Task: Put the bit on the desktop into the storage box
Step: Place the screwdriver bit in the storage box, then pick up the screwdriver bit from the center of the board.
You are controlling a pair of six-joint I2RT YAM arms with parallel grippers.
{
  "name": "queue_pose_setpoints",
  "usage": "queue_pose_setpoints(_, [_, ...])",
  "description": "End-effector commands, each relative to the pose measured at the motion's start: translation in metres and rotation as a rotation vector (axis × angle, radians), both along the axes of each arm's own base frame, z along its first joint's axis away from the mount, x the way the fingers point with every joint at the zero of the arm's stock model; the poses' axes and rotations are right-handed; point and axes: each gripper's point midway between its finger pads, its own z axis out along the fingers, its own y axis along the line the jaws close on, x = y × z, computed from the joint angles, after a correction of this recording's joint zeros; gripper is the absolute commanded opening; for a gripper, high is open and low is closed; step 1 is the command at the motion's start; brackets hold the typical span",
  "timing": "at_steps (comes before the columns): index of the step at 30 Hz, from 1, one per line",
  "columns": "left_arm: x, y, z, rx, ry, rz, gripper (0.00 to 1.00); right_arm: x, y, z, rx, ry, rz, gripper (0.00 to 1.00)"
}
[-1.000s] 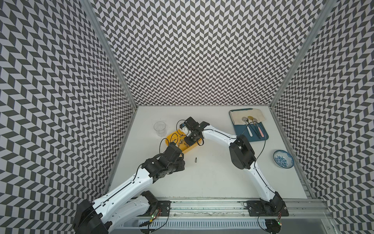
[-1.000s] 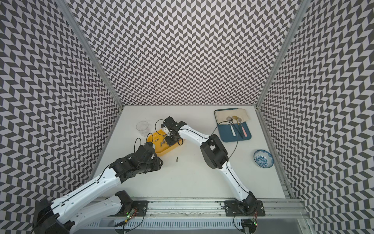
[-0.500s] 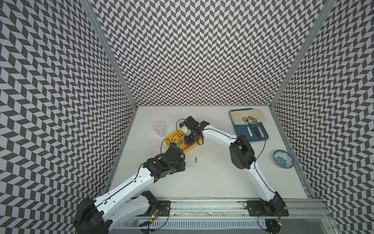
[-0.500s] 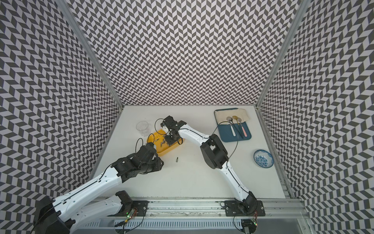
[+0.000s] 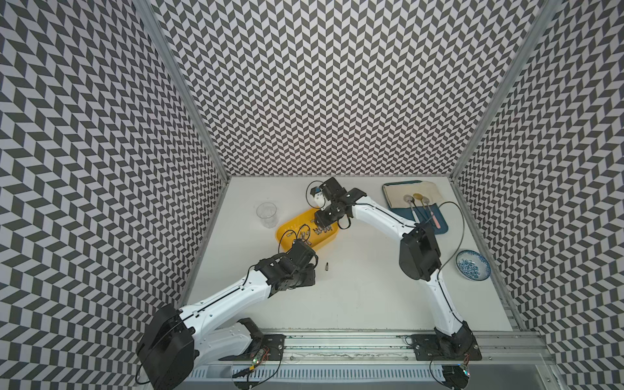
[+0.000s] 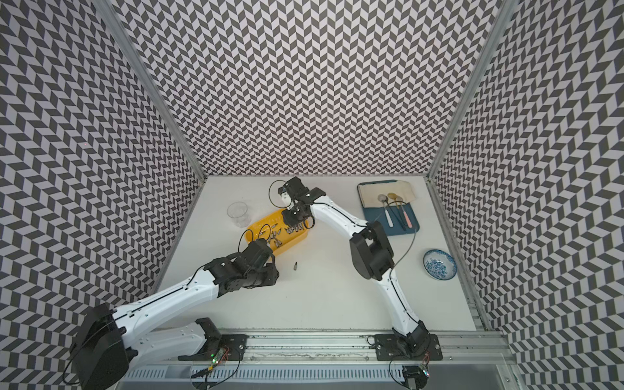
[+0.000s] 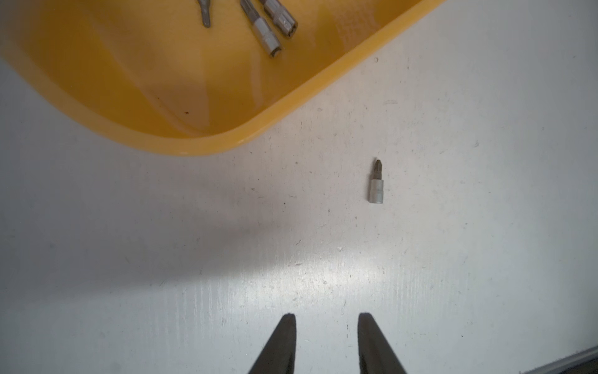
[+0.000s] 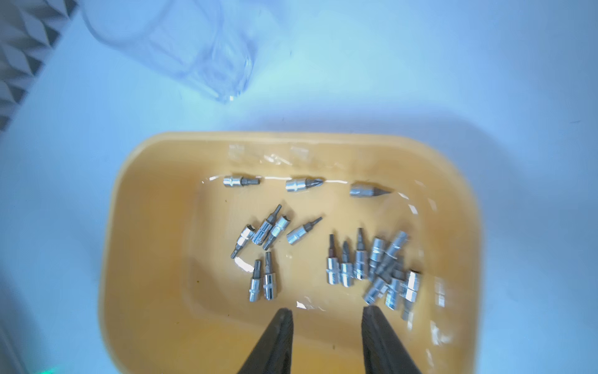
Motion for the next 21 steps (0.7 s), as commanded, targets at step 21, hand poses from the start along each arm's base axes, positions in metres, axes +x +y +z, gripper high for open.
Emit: queue_pose_setpoints(21, [0.055,-0.061,-0.017,0.064,-0.023,-0.175,0.38,-0.047,-0.12,0.02,0.077,-0.008,-0.192,0.44])
